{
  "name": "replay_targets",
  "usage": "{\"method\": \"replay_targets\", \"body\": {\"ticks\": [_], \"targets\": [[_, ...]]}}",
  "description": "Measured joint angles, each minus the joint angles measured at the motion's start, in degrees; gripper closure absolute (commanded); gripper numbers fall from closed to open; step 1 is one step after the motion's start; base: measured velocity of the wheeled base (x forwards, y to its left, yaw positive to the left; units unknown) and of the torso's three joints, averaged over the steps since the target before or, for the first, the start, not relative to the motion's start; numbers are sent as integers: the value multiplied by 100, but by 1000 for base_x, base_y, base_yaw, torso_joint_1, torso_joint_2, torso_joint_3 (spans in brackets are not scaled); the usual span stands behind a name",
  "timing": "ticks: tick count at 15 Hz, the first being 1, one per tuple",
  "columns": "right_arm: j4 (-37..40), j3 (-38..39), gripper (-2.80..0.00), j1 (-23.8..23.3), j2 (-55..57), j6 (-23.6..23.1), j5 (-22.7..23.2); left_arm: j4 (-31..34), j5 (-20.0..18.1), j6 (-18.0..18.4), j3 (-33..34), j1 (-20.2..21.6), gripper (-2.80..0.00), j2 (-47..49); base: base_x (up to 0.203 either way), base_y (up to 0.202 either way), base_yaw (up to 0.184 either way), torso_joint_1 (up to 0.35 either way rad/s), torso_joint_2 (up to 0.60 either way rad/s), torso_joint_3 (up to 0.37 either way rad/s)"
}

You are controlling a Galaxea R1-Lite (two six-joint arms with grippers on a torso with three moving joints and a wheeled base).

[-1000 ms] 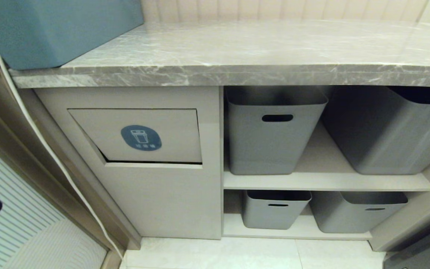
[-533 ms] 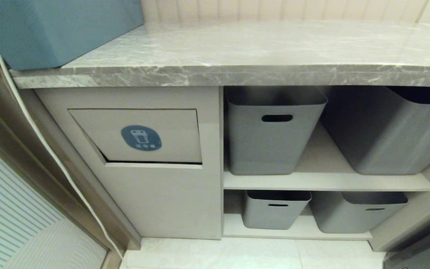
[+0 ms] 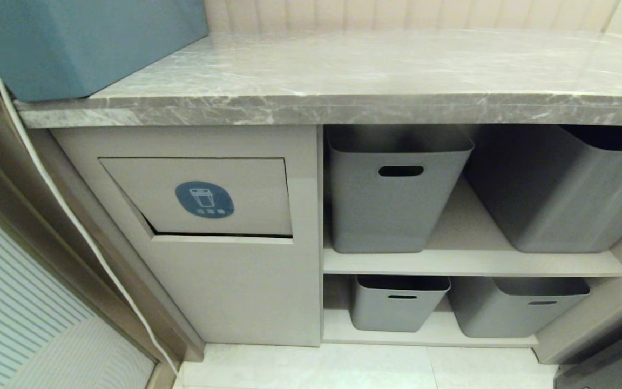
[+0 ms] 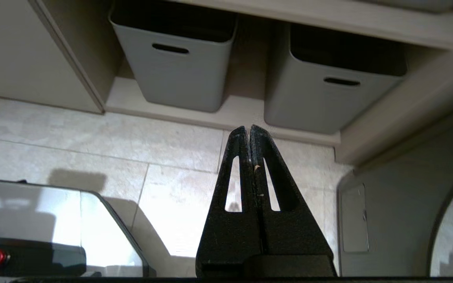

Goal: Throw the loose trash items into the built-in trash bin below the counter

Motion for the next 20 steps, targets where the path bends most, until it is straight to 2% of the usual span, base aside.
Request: {"method": "replay_targets", "body": {"ticks": [2,4,9,15,20], "targets": [[0,2,0,121,-256,6,-6,14,2,-14,-2,-541,0,-48,0,0,0,0,0,0],[-1,5,0,170,-674,15,-11,18,5,-19,0,-729,0,-284,0,0,0,0,0,0],[-20,7,0,248,-1300,479,-69,15,41,74,11,-598,0,-1373,0,0,0,0,0,0],[-18,5,0,253,-1397,491,-69,7,179,-182,13,-587,0,-1581,0,0,0,0,0,0],[-20,7,0,253,-1399,472,-66,5,173,-191,13,-585,0,-1586,0,0,0,0,0,0]]}}
